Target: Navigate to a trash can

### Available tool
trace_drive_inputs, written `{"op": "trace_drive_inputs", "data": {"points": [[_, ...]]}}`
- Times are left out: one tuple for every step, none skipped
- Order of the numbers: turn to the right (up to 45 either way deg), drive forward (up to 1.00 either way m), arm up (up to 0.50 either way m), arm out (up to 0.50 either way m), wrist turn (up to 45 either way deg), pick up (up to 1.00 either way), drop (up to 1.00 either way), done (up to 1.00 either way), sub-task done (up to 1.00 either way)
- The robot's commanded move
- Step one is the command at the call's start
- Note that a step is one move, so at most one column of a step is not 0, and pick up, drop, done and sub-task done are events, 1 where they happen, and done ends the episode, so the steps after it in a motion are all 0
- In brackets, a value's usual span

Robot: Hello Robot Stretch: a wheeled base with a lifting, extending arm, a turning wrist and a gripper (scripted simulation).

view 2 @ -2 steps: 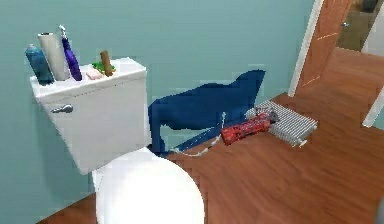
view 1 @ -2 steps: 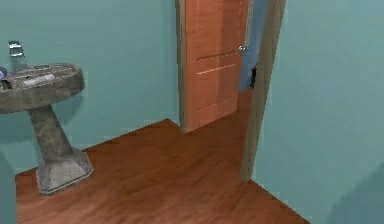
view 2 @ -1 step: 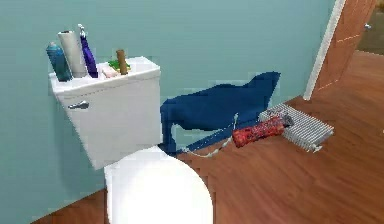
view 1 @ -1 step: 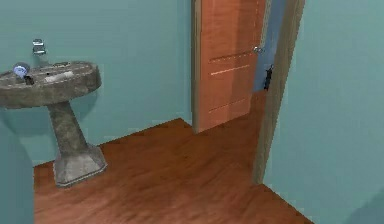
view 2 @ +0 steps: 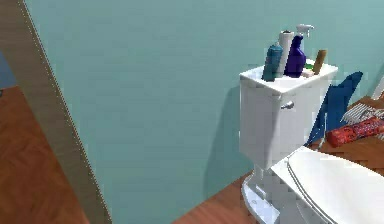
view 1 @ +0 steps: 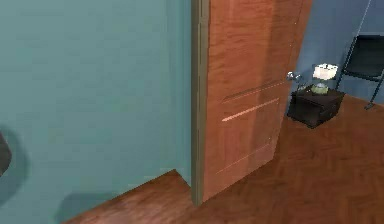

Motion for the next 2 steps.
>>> {"op": "trace_drive_inputs", "data": {"points": [[-6.0, 0.00, 0.00, 0.00, 0.0, 0.00, 0.00, 0.00, 0.00], [0.0, 0.35, 0.00, 0.00, 0.0, 0.00, 0.00, 0.00, 0.00]]}}
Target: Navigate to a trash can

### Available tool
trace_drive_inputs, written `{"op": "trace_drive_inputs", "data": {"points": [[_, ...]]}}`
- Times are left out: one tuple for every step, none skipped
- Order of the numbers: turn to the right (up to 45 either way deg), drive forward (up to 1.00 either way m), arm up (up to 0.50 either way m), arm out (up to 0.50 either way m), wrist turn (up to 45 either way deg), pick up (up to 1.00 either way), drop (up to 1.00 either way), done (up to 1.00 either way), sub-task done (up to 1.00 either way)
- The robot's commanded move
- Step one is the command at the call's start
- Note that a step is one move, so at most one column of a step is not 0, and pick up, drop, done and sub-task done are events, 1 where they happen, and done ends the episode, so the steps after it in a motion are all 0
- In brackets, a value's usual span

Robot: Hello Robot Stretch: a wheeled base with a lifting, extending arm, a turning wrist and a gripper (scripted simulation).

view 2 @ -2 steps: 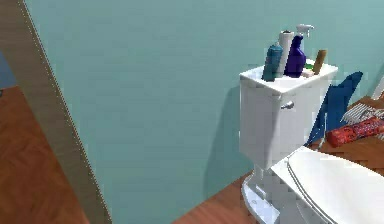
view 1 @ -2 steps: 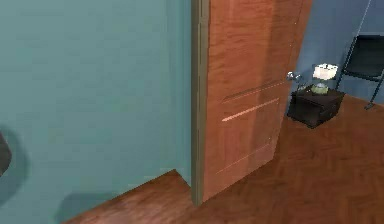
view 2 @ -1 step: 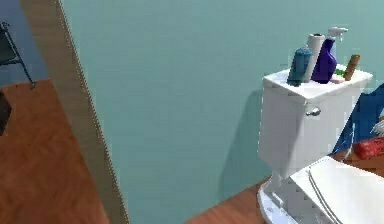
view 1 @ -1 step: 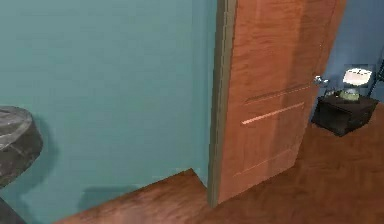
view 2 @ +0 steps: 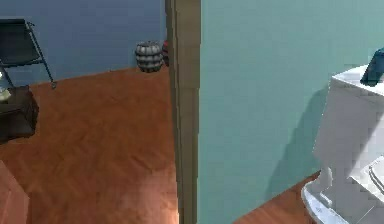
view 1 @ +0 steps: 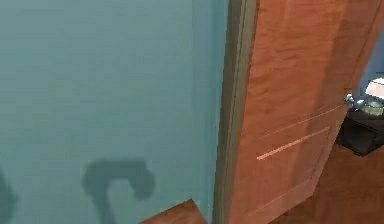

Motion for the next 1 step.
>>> {"op": "trace_drive_inputs", "data": {"points": [[45.0, 0.00, 0.00, 0.00, 0.0, 0.00, 0.00, 0.00, 0.00]]}}
